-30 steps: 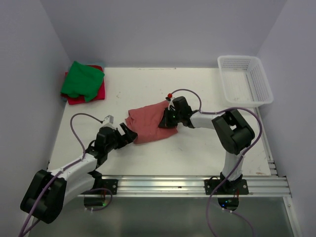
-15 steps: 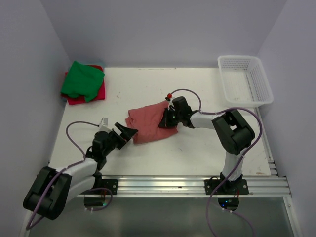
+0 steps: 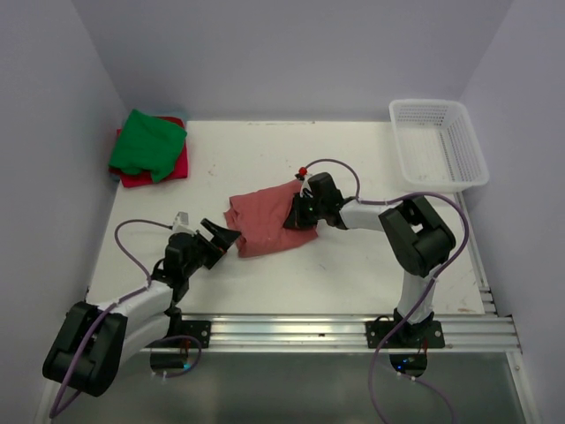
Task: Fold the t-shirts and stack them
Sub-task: Put the neatly folded tshirt into the corner of the board with the left arm
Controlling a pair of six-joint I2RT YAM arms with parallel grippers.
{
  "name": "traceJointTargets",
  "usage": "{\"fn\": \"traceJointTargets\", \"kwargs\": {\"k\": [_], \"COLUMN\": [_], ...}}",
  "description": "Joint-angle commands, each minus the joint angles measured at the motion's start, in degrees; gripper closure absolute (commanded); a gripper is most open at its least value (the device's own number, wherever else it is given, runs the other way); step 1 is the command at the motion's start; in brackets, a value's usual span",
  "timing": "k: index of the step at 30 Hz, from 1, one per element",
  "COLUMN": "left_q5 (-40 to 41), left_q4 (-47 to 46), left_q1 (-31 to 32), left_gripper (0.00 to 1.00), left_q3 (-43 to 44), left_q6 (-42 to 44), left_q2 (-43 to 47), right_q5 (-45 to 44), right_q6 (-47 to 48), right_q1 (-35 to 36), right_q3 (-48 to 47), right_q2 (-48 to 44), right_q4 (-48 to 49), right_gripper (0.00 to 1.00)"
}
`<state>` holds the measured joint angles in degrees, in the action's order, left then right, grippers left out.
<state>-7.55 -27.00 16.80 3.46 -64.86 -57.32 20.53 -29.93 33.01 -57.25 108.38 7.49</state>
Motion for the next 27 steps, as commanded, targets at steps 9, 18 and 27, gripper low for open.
{"fn": "traceJointTargets", "kwargs": {"k": [9, 18, 27], "left_q5": [1.05, 0.18, -2.29], "left_q4": [-4.45, -15.44, -18.79], "left_q1": [-0.36, -0.36, 1.48], "left_gripper": [0.0, 0.0, 0.0], "left_q3": [3.04, 9.97, 18.59], "left_q6": [1.41, -0.71, -1.15], "left_q2": [-10.95, -30.81, -41.37], "right_q5": [-4.8, -4.45, -4.28], "right_q6": [2.34, 2.34, 2.34], "right_q1": [-0.06, -0.06, 0.03], "right_q3": [0.83, 0.74, 0.74], "right_q2": [1.75, 2.19, 2.63], "right_q4": [-3.8, -3.53, -3.09], "right_gripper": [1.0, 1.0, 1.0]}}
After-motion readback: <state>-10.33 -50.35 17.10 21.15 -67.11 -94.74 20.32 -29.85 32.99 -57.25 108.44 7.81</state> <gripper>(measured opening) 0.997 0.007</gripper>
